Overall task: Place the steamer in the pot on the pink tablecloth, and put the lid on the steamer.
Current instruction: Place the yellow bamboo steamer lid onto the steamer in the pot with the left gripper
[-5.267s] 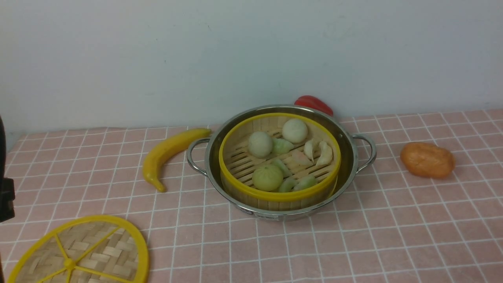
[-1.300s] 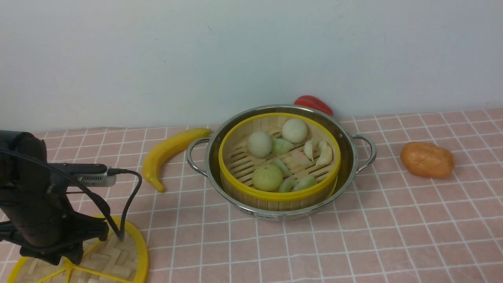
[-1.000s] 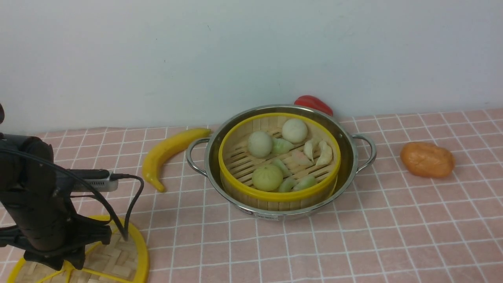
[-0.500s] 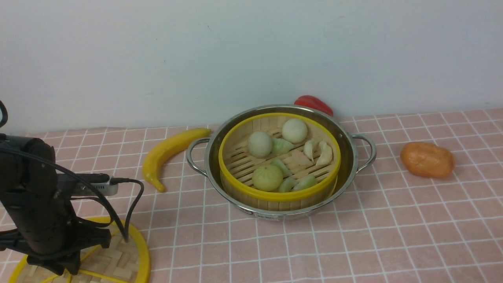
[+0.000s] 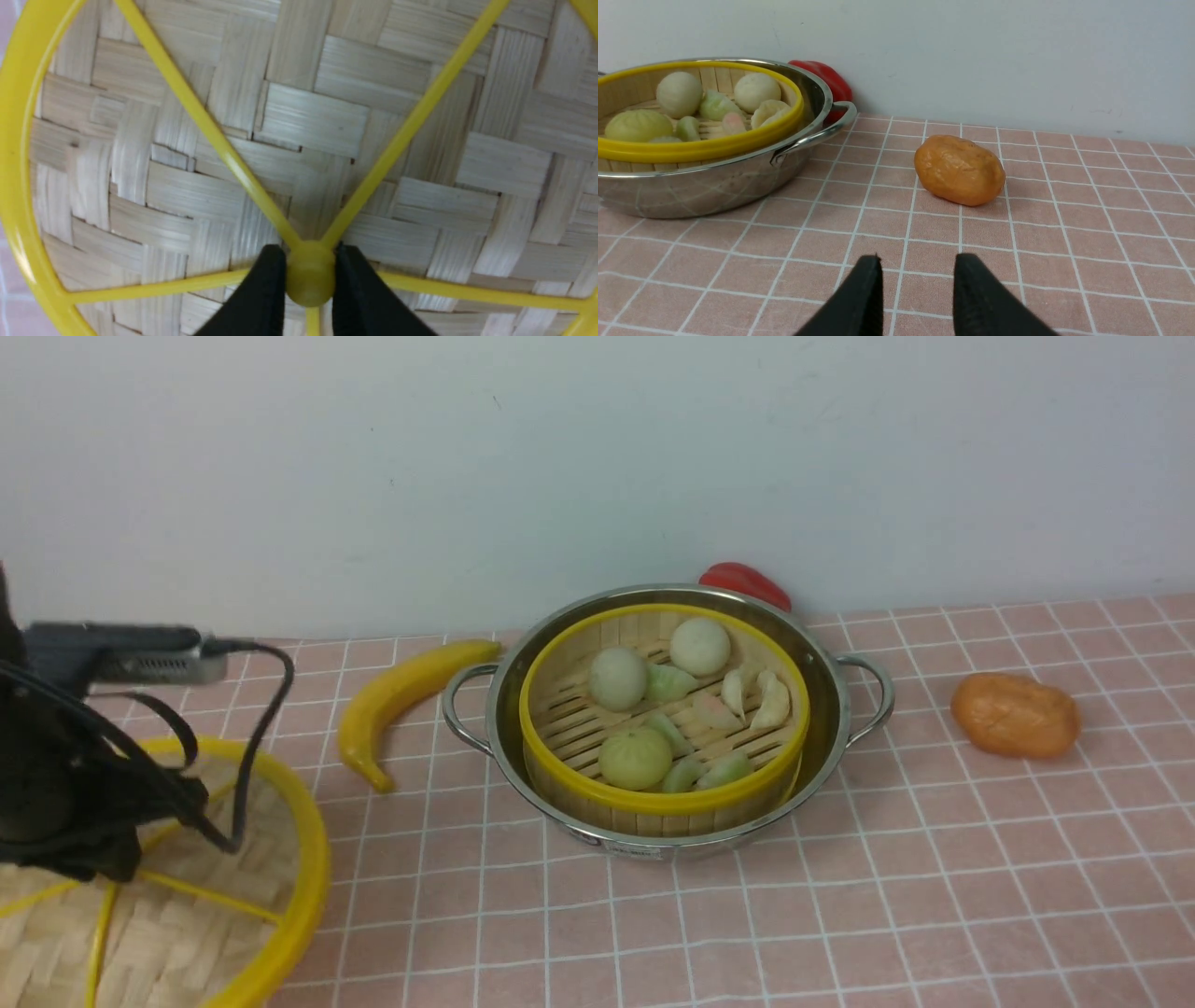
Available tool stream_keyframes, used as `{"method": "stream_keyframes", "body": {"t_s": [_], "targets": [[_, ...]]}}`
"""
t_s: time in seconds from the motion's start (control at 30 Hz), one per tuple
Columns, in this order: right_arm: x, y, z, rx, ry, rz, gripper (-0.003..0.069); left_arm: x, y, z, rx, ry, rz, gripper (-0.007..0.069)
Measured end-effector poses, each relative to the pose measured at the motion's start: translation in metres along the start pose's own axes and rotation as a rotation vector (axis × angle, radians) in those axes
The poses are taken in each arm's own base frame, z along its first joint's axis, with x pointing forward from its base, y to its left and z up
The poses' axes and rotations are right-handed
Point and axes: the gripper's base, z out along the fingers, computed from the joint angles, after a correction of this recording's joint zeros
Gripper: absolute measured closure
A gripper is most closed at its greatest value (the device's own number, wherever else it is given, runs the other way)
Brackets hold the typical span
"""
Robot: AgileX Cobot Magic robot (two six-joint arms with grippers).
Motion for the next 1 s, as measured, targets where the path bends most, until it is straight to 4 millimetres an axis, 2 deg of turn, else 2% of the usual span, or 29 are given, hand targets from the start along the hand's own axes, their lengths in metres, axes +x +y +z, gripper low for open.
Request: {"method": "stream_keyframes", "body": {"t_s": [0.03,0.13,0.17,0.2,0.23,0.27,0.33,0.37,0.4,0.43,0.53,0.57,0.67,0.83,1.0], "targets": [[0.000,0.000,0.000,0.000,0.000,0.000,0.0419,0.000,0.000,-0.003,0.006,-0.008,0.005,0.0505],[0.000,0.000,0.000,0.000,0.000,0.000,0.0419,-0.012,-0.017,-0.046,0.144,-0.139,0.131,0.0505],[0.000,0.000,0.000,0.000,0.000,0.000,0.0419,-0.012,-0.018,-0.047,0.153,-0.146,0.132,0.0505],[0.000,0.000,0.000,0.000,-0.001,0.000,0.0419,-0.018,-0.030,-0.059,0.205,-0.191,0.188,0.0505],[0.000,0.000,0.000,0.000,-0.001,0.000,0.0419,-0.019,-0.034,-0.060,0.218,-0.195,0.205,0.0505],[0.000,0.000,0.000,0.000,-0.001,0.000,0.0419,-0.028,-0.051,-0.071,0.256,-0.241,0.284,0.0505],[0.000,0.000,0.000,0.000,-0.001,0.000,0.0419,-0.033,-0.061,-0.076,0.266,-0.266,0.332,0.0505],[0.000,0.000,0.000,0.000,-0.001,0.000,0.0419,-0.042,-0.076,-0.083,0.277,-0.311,0.398,0.0505],[0.000,0.000,0.000,0.000,-0.001,0.000,0.0419,-0.045,-0.080,-0.084,0.280,-0.321,0.418,0.0505],[0.000,0.000,0.000,0.000,-0.001,0.000,0.0419,-0.055,-0.098,-0.085,0.289,-0.357,0.497,0.0505],[0.000,0.000,0.000,0.000,-0.001,0.000,0.0419,-0.074,-0.136,-0.075,0.295,-0.397,0.658,0.0505],[0.000,0.000,0.000,0.000,-0.001,0.000,0.0419,-0.075,-0.138,-0.076,0.294,-0.405,0.666,0.0505],[0.000,0.000,0.000,0.000,-0.001,0.000,0.0419,-0.092,-0.177,-0.056,0.288,-0.398,0.799,0.0505],[0.000,0.000,0.000,0.000,-0.001,0.000,0.0419,-0.107,-0.215,-0.028,0.233,-0.372,0.938,0.0505],[0.000,0.000,0.000,0.000,-0.001,0.000,0.0419,-0.117,-0.235,-0.012,0.179,-0.361,1.000,0.0505]]}}
